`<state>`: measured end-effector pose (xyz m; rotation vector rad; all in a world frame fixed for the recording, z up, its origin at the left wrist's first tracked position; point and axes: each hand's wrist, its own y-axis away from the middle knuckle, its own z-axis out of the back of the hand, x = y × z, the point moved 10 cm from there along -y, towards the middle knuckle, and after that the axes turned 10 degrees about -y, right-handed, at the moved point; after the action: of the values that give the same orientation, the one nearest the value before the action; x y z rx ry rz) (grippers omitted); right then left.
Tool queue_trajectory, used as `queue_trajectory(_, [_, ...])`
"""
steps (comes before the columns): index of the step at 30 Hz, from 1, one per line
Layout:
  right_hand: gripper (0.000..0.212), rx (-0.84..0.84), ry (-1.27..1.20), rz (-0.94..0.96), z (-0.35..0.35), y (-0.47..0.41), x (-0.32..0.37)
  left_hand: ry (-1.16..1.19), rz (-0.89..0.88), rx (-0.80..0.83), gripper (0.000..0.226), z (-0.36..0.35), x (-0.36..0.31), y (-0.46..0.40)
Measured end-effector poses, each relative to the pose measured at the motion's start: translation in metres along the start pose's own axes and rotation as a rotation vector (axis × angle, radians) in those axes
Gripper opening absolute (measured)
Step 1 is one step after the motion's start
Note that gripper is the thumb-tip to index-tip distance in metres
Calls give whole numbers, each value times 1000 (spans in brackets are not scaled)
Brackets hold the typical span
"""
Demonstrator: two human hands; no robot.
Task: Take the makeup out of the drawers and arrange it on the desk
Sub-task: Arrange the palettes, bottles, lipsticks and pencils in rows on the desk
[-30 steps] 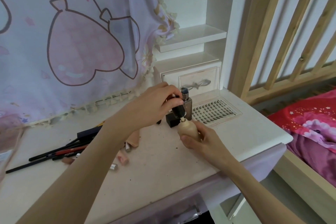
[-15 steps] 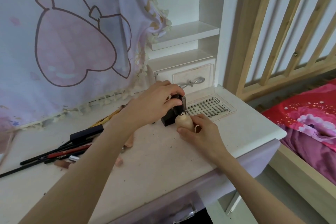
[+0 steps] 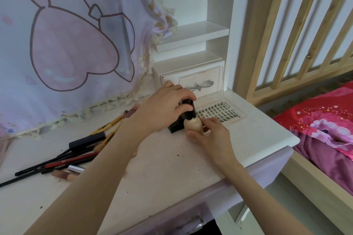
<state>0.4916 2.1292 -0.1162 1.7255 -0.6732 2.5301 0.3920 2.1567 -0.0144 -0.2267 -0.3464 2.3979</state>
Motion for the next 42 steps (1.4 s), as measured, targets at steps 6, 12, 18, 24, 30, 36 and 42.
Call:
queue_trajectory(6, [29,38,-65,-20,3,-2,-2,-31,-29,7,27,-2,-6,-6])
queue_trajectory(12, [35,58,-30,-18,3,-5,-3,-42,-32,15,28,-3,-5,-7])
queue_trajectory(18, [44,22,80,-25,11,1,-3,-38,-11,36,41,-2,-3,-4])
queue_trajectory(24, [28,-69,147,179,33,31,45,126,106,-19,40,10,15,42])
queue_trajectory(30, [27,198,109,280,-32,46,85,95,283,-48,34,-3,63,121])
queue_trajectory(36, [36,451,214,234,-128,40,83,-47,493,-148,33,0,128,201])
queue_trajectory(42, [64,475,273,-55,-180,27,59,-117,644,-106,46,-26,163,244])
